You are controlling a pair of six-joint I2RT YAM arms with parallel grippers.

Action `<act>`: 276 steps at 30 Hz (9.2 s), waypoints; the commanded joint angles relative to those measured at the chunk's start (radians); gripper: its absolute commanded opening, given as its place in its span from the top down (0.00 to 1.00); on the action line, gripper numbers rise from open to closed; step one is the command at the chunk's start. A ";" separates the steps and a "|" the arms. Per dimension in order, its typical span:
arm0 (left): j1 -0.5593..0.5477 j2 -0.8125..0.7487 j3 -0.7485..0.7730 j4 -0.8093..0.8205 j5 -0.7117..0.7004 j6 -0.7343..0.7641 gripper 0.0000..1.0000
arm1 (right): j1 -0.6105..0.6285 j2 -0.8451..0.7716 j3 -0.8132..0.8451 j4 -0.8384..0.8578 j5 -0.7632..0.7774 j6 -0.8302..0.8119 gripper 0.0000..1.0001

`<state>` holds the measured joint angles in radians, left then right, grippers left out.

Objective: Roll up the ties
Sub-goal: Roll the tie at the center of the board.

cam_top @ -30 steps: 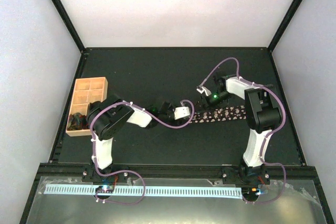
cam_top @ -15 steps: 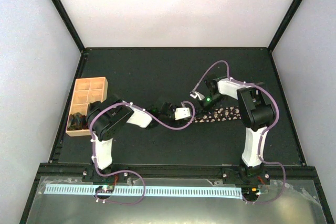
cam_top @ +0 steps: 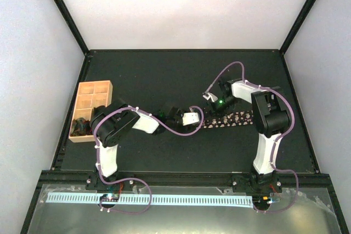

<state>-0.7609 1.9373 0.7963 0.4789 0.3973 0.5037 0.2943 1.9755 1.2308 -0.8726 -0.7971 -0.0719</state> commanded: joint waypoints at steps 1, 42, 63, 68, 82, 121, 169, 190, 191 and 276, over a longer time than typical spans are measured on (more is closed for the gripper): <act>-0.004 0.033 -0.025 -0.136 -0.028 0.041 0.58 | 0.000 -0.029 0.007 0.062 -0.006 0.052 0.53; 0.024 0.176 0.064 0.194 0.175 -0.248 0.19 | 0.029 -0.007 -0.066 0.069 0.336 -0.092 0.98; 0.011 0.003 0.043 -0.278 -0.016 -0.049 0.63 | -0.074 -0.056 0.052 -0.019 -0.009 -0.076 0.55; 0.006 0.019 0.074 -0.312 -0.032 -0.047 0.62 | -0.028 -0.062 0.014 0.002 -0.116 -0.008 0.50; -0.006 0.030 0.067 -0.315 -0.053 -0.050 0.61 | 0.043 0.021 -0.020 0.035 0.044 0.010 0.72; 0.016 0.101 0.050 0.150 0.172 -0.201 0.16 | -0.065 0.079 -0.009 -0.079 0.243 -0.058 0.99; 0.051 0.002 0.025 -0.079 0.139 -0.235 0.22 | -0.003 0.041 0.001 0.041 0.300 -0.078 0.98; -0.012 0.163 0.139 -0.040 0.102 -0.232 0.49 | 0.008 0.029 0.000 0.085 0.287 -0.032 0.93; -0.014 0.154 0.124 -0.050 0.082 -0.207 0.51 | 0.005 0.025 0.011 0.079 0.276 -0.033 0.90; -0.009 0.112 0.085 -0.186 0.002 -0.150 0.58 | -0.060 0.069 0.141 -0.140 0.008 -0.074 0.48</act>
<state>-0.7734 2.0415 0.9260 0.4679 0.4313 0.3412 0.2443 2.0449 1.3441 -0.9878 -0.7677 -0.1299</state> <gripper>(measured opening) 0.423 0.535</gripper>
